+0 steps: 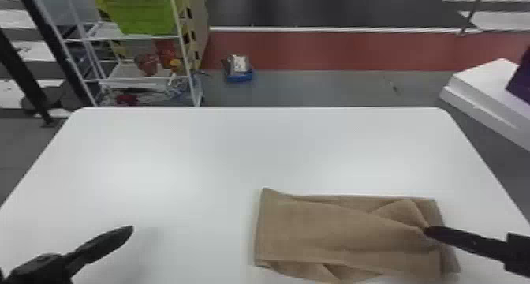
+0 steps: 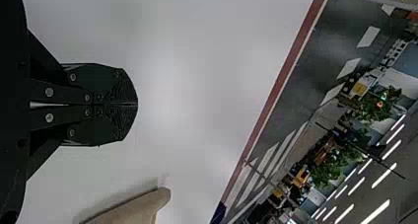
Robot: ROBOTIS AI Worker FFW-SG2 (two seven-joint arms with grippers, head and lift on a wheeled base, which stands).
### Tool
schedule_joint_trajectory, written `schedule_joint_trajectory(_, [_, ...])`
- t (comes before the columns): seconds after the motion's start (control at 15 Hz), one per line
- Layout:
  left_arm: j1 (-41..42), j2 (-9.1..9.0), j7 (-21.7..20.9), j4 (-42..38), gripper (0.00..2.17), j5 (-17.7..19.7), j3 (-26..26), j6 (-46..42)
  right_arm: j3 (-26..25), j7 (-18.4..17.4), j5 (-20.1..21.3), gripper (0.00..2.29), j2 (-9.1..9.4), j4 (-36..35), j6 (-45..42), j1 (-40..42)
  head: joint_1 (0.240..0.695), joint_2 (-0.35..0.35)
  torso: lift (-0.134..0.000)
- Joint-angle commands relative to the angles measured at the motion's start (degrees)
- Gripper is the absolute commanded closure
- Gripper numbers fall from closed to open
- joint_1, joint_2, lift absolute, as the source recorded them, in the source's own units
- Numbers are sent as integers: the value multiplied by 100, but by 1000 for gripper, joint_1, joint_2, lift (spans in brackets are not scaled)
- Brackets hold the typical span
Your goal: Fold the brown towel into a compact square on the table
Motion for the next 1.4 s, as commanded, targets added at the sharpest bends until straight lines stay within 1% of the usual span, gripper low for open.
schedule_joint_trajectory(0.0, [3, 1, -16, -4, 1710, 42, -43, 0, -244, 21, -275, 26, -16, -98, 65, -96, 695, 6, -124])
schedule_joint_trajectory(0.07, [3, 1, -7, -4, 1710, 25, -113, 0, -288, 21, -275, 36, -25, -159, 65, -201, 695, 1, -124])
schedule_joint_trajectory(0.2, [3, 1, -16, 23, 1710, 16, -183, 0, -314, 162, -222, 46, -139, -62, 65, -553, 695, -19, -124])
schedule_joint_trajectory(0.27, [3, 1, -16, 40, 1710, 7, -201, 0, -227, 311, -161, 56, -236, 184, 65, -755, 695, -27, -124])
schedule_joint_trajectory(0.33, [3, 1, -34, 58, 1710, 7, -201, 0, -60, 470, -117, 87, -350, 474, 65, -904, 695, -33, -124])
schedule_joint_trajectory(0.4, [3, 1, -51, 58, 1710, 7, -201, 0, 151, 593, 15, 134, -421, 658, 65, -992, 695, -40, -124])
schedule_joint_trajectory(0.47, [3, 1, -51, 49, 1710, -2, -210, 0, 354, 725, 270, 211, -421, 746, 18, -1019, 695, -38, -124])
schedule_joint_trajectory(0.6, [3, 1, -51, 75, 1710, -28, -210, 0, 679, 883, 683, 286, -412, 1001, -562, -1027, 695, -28, -124])
schedule_joint_trajectory(0.8, [-15, 1, -16, 93, 1710, -116, -306, 0, 995, 936, 1140, 289, -394, 1317, -1213, -1098, 695, -11, -124])
schedule_joint_trajectory(0.87, [-15, 1, 1, 93, 1710, -142, -333, 0, 1030, 962, 1166, 286, -403, 1423, -1389, -1124, 695, -11, -124])
schedule_joint_trajectory(1.0, [-15, 1, 19, 102, 1710, -186, -386, 0, 1136, 1050, 1237, 289, -412, 1607, -1476, -1221, 695, -16, -124])
schedule_joint_trajectory(1.13, [-24, 1, 28, 102, 1710, -230, -412, 0, 1224, 1129, 1289, 508, -403, 1713, -1529, -1221, 695, -15, -124])
schedule_joint_trajectory(1.2, [-32, 1, 1, 102, 1710, -221, -412, 0, 1232, 1199, 1298, 529, -394, 1722, -1547, -1221, 695, -13, -124])
schedule_joint_trajectory(1.33, [-76, 10, -86, 93, 1710, -54, -386, 193, 1224, 1331, 1307, 529, -385, 1678, -1512, -1124, 695, -8, -124])
